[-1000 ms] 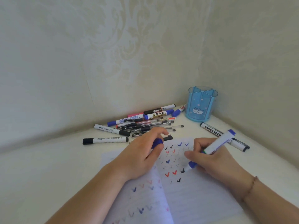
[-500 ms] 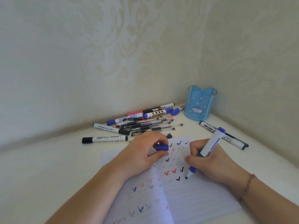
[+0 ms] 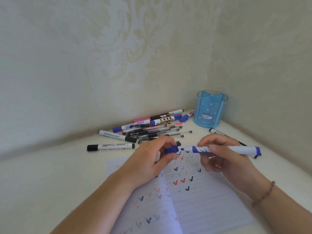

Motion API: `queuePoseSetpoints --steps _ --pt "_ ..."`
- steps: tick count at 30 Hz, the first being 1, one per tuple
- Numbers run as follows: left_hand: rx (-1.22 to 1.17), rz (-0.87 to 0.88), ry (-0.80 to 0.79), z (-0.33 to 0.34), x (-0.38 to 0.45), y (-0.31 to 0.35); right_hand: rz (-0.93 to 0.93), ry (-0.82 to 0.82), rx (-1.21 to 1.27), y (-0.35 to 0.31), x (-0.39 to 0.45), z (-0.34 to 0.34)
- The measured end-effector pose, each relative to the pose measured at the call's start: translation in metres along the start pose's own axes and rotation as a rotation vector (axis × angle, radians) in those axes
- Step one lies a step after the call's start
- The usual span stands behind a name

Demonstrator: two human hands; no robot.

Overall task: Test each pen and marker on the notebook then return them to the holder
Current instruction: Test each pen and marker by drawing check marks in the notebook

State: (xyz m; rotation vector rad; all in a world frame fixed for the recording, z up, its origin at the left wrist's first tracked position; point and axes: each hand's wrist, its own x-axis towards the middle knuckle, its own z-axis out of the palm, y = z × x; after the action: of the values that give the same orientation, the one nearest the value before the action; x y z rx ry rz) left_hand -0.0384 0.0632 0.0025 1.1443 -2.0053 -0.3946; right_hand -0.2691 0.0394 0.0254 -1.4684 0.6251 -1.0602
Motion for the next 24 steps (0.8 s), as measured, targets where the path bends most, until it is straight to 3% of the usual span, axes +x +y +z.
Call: queuePoseSetpoints --steps 12,20,24 --pt "0.020 0.182 0.116 0.005 0.003 0.003 0.045 0.063 -0.087 -0.001 0.004 0.016" --pt "-0.118 0.164 0.241 0.011 0.006 0.009 -0.116 0.183 -0.085 -0.004 0.003 0.032" --pt "-0.116 0.195 0.289 0.016 0.006 0.013 -0.095 0.201 -0.111 -0.008 0.001 0.036"
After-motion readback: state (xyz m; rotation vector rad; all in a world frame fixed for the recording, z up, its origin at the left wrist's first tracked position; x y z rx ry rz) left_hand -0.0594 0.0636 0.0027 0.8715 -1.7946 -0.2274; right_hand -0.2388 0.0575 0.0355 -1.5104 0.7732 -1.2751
